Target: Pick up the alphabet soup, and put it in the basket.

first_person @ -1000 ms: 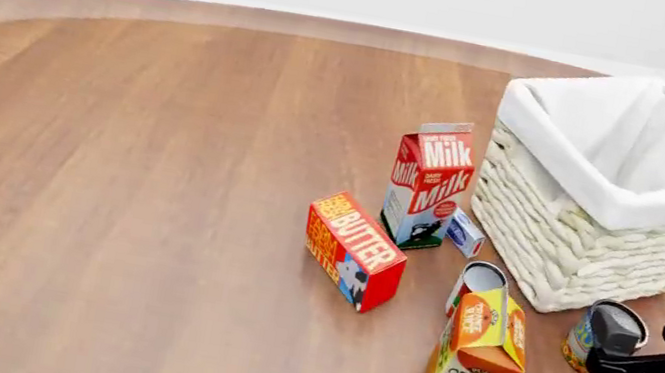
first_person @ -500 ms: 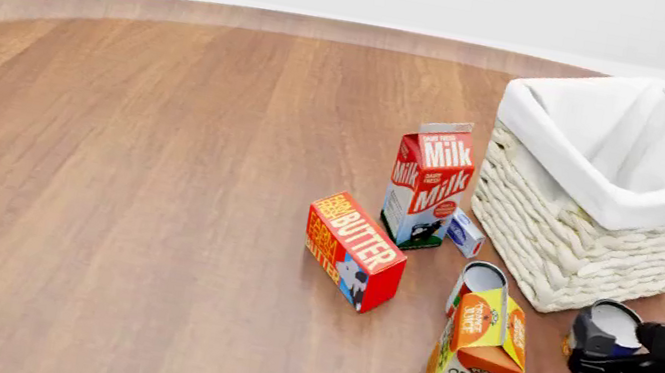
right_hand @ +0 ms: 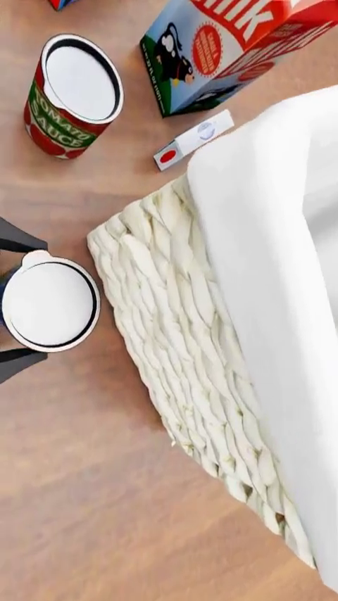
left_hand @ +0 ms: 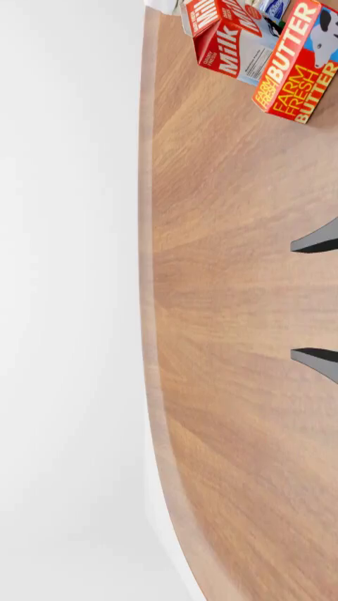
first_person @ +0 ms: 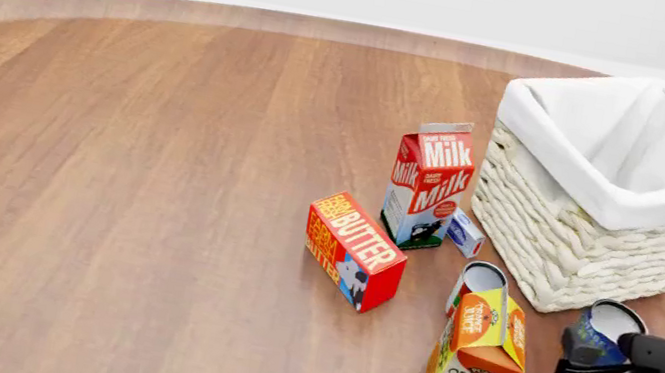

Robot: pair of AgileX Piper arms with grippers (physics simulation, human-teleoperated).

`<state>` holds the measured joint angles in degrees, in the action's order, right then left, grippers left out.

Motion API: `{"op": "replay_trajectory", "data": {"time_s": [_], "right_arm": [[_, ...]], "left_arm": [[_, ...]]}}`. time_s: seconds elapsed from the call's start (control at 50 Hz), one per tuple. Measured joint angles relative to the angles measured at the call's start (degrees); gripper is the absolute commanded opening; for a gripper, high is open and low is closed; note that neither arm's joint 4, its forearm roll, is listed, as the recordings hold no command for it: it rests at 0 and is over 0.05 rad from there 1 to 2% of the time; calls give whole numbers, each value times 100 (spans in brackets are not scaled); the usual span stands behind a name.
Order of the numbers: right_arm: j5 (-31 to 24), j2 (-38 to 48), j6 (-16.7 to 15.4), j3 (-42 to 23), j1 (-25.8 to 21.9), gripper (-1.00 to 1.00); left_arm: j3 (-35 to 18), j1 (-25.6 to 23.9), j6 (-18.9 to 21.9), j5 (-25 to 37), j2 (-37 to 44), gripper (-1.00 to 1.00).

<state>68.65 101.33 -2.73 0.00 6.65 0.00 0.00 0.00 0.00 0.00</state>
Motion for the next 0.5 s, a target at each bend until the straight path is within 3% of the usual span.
{"op": "replay_trajectory", "data": {"time_s": [0.38,0.4,0.5], "right_arm": [[106,337,44,0,-15,100],[108,346,47,0,-20,-100],[124,356,23,-2,-46,-100]], "left_arm": [[0,0,0,0,0,100],[0,0,0,0,0,100],[0,0,0,0,0,100]]}}
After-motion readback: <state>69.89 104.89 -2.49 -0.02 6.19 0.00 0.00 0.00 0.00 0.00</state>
